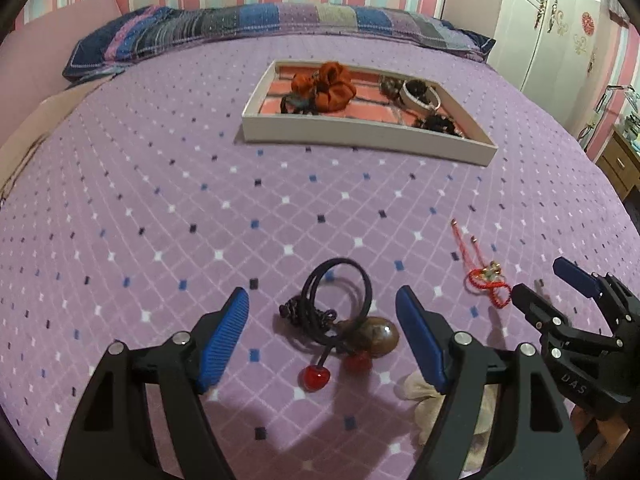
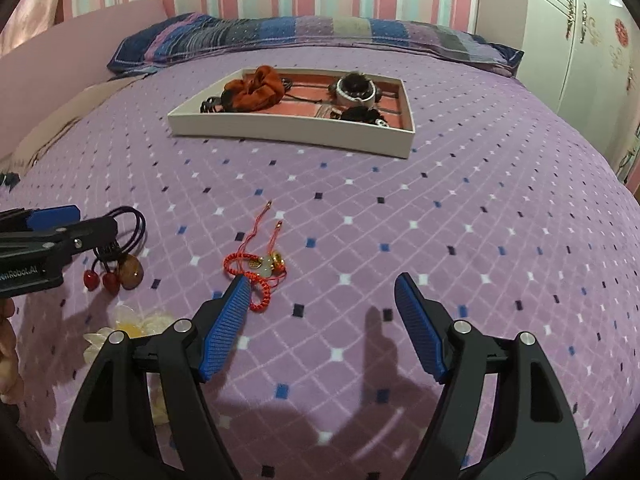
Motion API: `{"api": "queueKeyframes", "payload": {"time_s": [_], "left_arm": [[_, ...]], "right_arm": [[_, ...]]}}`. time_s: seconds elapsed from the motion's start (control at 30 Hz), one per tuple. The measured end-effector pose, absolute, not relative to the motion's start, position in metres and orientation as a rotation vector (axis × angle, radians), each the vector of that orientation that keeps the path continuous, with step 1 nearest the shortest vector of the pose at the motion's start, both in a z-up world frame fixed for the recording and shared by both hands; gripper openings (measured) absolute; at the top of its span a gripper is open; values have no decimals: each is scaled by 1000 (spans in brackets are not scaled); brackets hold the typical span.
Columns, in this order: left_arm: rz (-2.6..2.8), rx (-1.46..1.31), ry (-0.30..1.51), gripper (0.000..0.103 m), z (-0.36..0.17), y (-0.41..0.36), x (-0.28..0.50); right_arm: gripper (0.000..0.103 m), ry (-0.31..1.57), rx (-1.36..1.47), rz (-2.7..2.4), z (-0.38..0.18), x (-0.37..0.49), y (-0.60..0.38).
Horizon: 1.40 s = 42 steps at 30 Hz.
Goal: Organize jewelry
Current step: 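Move the left tool to the black hair tie while the right tool approaches the red tassel, then grasp the beaded black hair tie with the left tool while the right grasps the red tassel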
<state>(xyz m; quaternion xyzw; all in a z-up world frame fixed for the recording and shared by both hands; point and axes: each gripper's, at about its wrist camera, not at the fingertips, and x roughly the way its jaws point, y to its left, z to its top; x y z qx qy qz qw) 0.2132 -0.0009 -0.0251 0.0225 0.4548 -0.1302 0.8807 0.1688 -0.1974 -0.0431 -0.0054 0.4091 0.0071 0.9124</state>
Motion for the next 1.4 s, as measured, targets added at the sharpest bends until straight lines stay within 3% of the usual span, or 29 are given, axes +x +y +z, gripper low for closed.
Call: {"api": "queueKeyframes", "payload": {"time_s": [0.2, 0.3, 0.43, 0.63, 0.7, 0.77, 1.4], "left_arm": [[-278, 4, 988, 72, -40, 5, 220], [-286, -13, 1011, 44, -46, 8, 224], [-284, -31, 1009, 33, -48, 13, 224], [-284, -39, 1007, 28, -48, 15, 221], [-282, -37, 1004, 27, -47, 15, 221], [-286, -43, 1004, 25, -47, 17, 221], [-314, -116, 957, 22, -26, 37, 222]], "right_arm": [[73, 864, -25, 21, -55, 179, -192], [69, 864, -29, 33, -57, 181, -189], [53, 864, -36, 63, -59, 183, -184], [24, 863, -31, 85, -59, 183, -184], [20, 867, -21, 92, -59, 183, -186], [10, 862, -33, 89, -58, 183, -185], [5, 828, -5, 65, -53, 182, -201]]}}
